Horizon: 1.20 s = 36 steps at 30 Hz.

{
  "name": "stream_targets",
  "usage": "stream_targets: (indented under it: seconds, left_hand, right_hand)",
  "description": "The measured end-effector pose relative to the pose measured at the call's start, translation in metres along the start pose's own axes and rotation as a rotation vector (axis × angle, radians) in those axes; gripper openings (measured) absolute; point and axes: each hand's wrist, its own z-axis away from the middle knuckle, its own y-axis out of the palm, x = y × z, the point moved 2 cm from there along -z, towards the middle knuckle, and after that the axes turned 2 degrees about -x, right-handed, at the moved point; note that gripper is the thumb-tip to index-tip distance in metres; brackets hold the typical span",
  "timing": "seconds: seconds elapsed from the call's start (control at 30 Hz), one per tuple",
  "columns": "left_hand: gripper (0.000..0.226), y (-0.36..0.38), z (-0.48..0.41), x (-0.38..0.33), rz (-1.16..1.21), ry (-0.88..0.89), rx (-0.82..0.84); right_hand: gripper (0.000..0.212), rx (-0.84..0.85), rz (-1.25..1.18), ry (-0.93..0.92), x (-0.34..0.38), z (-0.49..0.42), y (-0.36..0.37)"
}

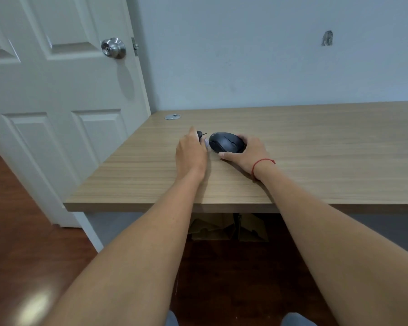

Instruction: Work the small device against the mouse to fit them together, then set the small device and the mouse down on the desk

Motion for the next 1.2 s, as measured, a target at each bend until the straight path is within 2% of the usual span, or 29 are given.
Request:
stream_targets:
  seconds: [0.13, 0.27, 0.43, 0.53, 0.6, 0.67, 0.8, 0.9, 0.97, 1.07, 1.2]
  left_hand:
    - [0.015, 0.001, 0.002, 0.001, -0.036, -0.013, 0.036]
    - [0.011, 0.002, 0.004, 0.001, -0.060, -0.028, 0.106]
    - [0.005, 0.007, 0.002, 0.005, -0.096, -0.024, 0.154]
    - [0.019, 0.008, 0.002, 0.005, -0.085, -0.021, 0.156]
    - [0.018, 0.008, 0.003, 0.004, -0.086, -0.013, 0.164]
    - [0.016, 0.008, 0.003, 0.004, -0.085, -0.015, 0.172]
    - [0.022, 0.007, 0.004, 0.000, -0.064, -0.004, 0.190]
    - [0.028, 0.008, 0.003, 0.000, -0.057, -0.001, 0.170]
    - [0.028, 0.009, 0.002, 0.003, -0.064, -0.008, 0.175]
    - [0.025, 0.011, 0.001, 0.005, -0.067, -0.002, 0.191]
    - [0.024, 0.013, -0.001, 0.007, -0.051, 0.016, 0.186]
  right_hand:
    - [0.067, -0.026, 0.030, 0.063, -0.002, -0.001, -0.002]
    - [0.057, 0.038, 0.141, 0.101, -0.002, -0.006, -0.015]
    - [0.033, 0.091, 0.229, 0.109, -0.011, -0.009, -0.037]
    - [0.052, -0.038, 0.165, 0.154, -0.015, -0.013, -0.038]
    - [0.049, -0.177, 0.139, 0.176, -0.011, -0.010, -0.036]
    - [0.046, -0.243, 0.159, 0.190, -0.003, -0.003, -0.030]
    - [0.075, -0.213, 0.303, 0.214, 0.008, 0.002, -0.014]
    - [0.067, -0.210, 0.310, 0.182, 0.008, -0.003, -0.007]
    - [0.058, -0.142, 0.264, 0.136, 0.007, -0.006, -0.007]
    - [0.063, -0.043, 0.156, 0.100, 0.009, -0.004, -0.015]
    - [0.067, -0.121, 0.232, 0.084, 0.009, 0.005, -0.017]
